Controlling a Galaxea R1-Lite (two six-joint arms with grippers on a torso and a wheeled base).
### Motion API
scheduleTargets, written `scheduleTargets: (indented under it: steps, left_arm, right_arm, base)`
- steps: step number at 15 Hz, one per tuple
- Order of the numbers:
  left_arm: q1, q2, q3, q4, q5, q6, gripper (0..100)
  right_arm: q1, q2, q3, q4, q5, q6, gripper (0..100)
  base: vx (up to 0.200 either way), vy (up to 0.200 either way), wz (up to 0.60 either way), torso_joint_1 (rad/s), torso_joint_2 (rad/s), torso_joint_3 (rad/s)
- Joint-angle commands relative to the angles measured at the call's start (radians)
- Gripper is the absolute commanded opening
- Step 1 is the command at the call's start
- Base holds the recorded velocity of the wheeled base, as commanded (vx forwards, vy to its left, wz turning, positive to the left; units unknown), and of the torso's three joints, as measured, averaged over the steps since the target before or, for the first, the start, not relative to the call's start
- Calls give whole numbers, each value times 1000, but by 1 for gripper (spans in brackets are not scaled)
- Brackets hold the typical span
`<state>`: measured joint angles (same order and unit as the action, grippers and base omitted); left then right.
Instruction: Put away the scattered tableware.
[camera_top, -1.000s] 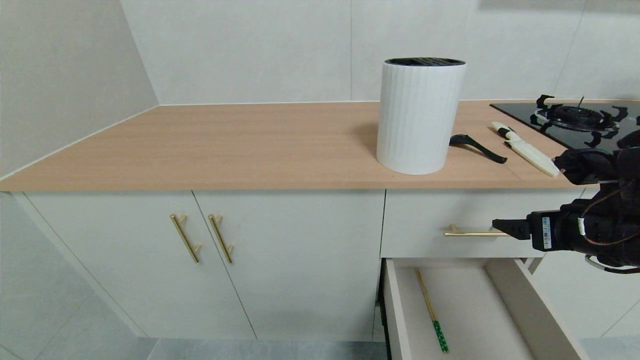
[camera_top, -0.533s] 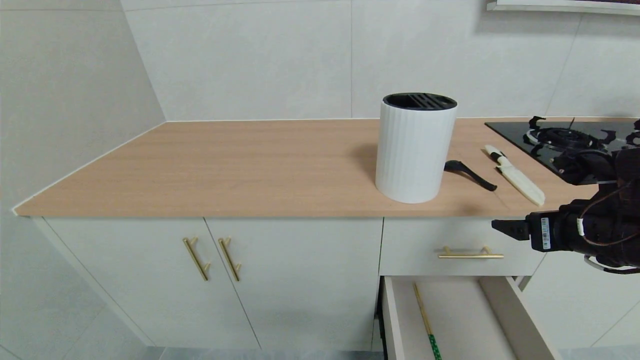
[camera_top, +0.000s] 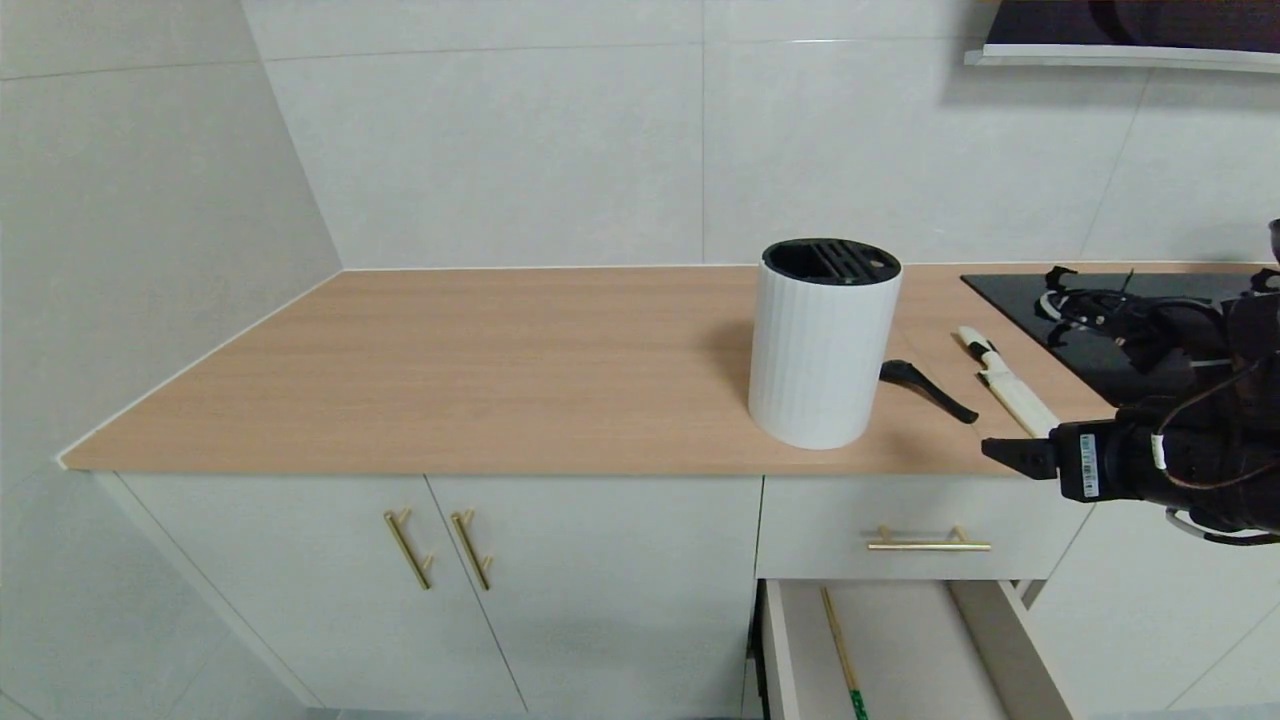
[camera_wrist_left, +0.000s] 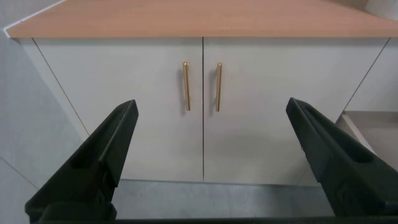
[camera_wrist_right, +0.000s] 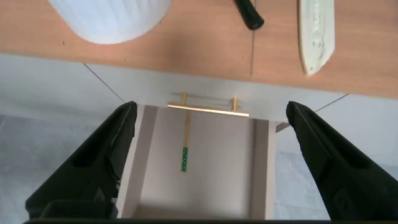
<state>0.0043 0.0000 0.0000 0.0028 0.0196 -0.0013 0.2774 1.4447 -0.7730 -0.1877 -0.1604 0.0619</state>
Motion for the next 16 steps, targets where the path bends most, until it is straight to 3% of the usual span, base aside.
scheduleTargets:
  steps: [1, 4, 9, 13, 16]
  left_arm:
    - [0, 0, 0, 0, 0, 0, 100]
    - [0, 0, 0, 0, 0, 0, 100]
    - [0, 0, 0, 0, 0, 0, 100]
    - [0, 0, 0, 0, 0, 0, 100]
    - [0, 0, 0, 0, 0, 0, 100]
  right_arm:
    - [0, 31, -8, -26, 4, -11, 100]
    - [-78, 160, -72, -168, 12, -71, 100]
    - [-152, 367, -321, -194, 79, -93, 100]
    - [-176, 459, -302, -202, 128, -131, 100]
    - [-227, 513, -307, -257, 295, -163, 100]
  base:
    - [0, 0, 0, 0, 0, 0]
    - [0, 0, 0, 0, 0, 0]
    - [0, 0, 0, 0, 0, 0]
    - [0, 0, 0, 0, 0, 0]
    - [0, 0, 0, 0, 0, 0]
